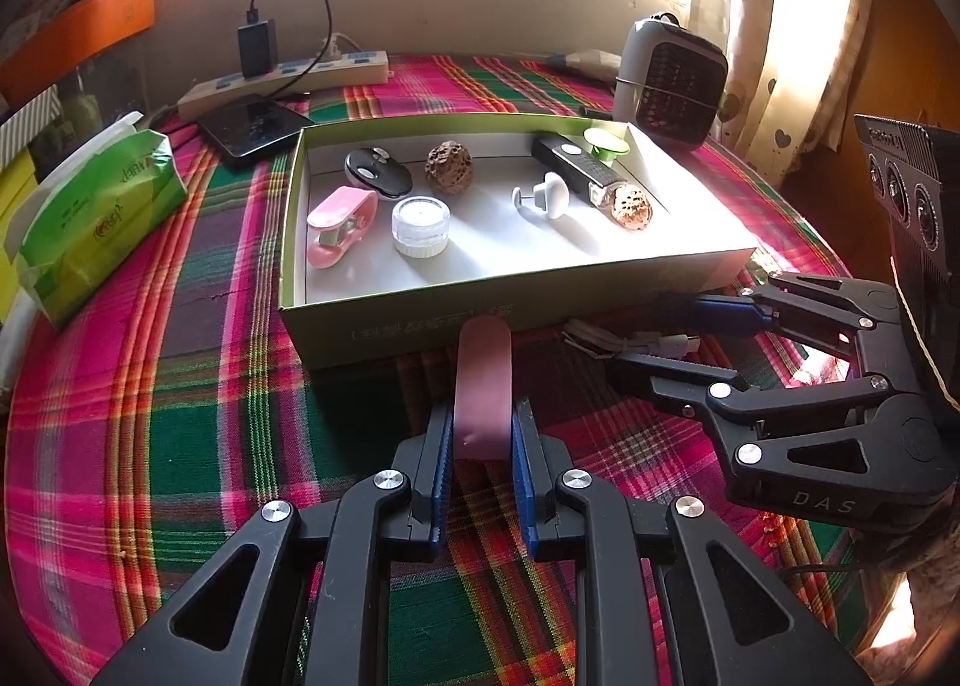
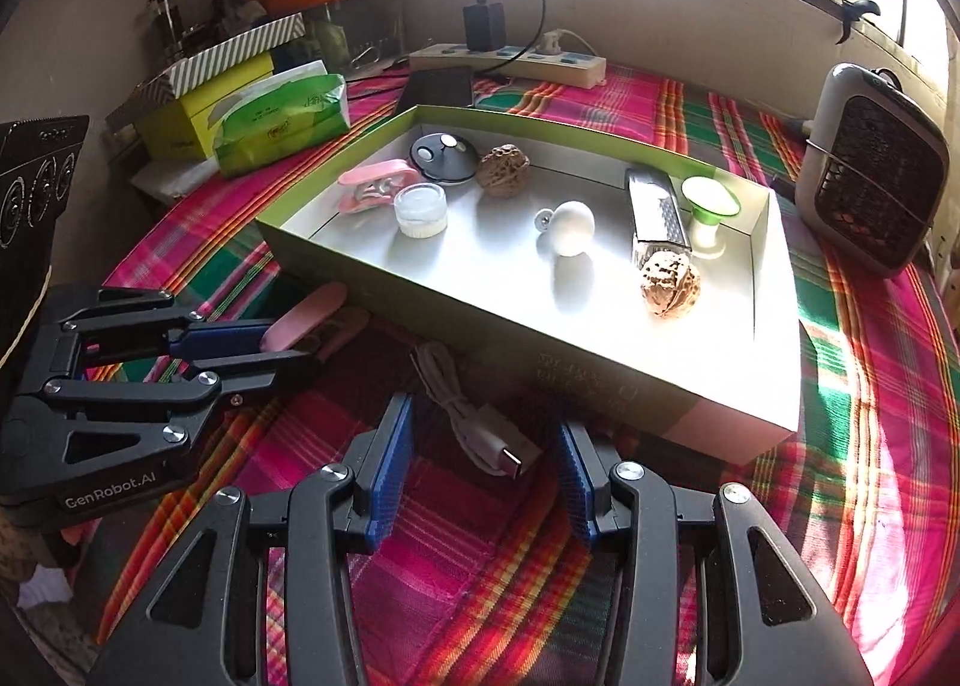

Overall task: Organize objects
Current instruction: 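Grasp the pink rounded case with the left gripper while the right grasps the white USB cable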

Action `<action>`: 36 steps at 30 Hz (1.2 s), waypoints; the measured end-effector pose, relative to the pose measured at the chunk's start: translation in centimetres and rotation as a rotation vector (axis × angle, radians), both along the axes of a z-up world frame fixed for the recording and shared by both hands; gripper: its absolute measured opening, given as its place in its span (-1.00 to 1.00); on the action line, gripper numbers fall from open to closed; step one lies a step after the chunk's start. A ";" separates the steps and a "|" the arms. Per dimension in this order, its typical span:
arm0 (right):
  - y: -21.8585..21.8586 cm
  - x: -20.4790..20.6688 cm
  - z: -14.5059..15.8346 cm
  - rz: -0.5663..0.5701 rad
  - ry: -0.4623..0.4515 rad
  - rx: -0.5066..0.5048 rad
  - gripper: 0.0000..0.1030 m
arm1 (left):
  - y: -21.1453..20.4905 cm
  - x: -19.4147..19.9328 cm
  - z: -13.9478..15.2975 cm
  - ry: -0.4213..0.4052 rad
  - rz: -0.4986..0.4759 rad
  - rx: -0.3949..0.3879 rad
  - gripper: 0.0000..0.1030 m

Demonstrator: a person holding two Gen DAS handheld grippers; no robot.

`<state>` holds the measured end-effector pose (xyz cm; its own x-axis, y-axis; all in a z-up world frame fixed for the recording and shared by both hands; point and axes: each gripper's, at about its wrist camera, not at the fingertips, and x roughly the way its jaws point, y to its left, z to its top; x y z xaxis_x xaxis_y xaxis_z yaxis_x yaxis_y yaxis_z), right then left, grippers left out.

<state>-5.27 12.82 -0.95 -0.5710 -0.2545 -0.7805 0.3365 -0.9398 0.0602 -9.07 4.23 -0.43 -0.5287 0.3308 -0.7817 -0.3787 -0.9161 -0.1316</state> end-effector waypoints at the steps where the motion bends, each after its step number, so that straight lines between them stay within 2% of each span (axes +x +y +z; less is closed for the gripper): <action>1: -0.1 0.0 0.0 0.006 -0.002 -0.002 -0.11 | 0.0 0.0 0.0 0.000 0.000 0.000 -0.68; 10: -0.7 0.9 -0.1 0.015 -0.008 -0.002 -0.11 | -0.2 0.0 0.0 0.000 0.000 0.000 -0.67; 17: -1.3 0.8 -0.2 -0.023 0.009 0.064 -0.32 | -0.1 -0.2 0.0 0.004 0.004 -0.011 -0.58; 25: -1.4 1.3 -0.2 -0.048 0.021 0.067 -0.54 | -0.2 -0.1 0.1 0.002 0.021 -0.015 -0.58; 36: -1.2 1.6 -0.2 -0.117 0.016 0.025 -0.58 | -0.5 0.1 0.1 0.004 0.038 -0.032 -0.69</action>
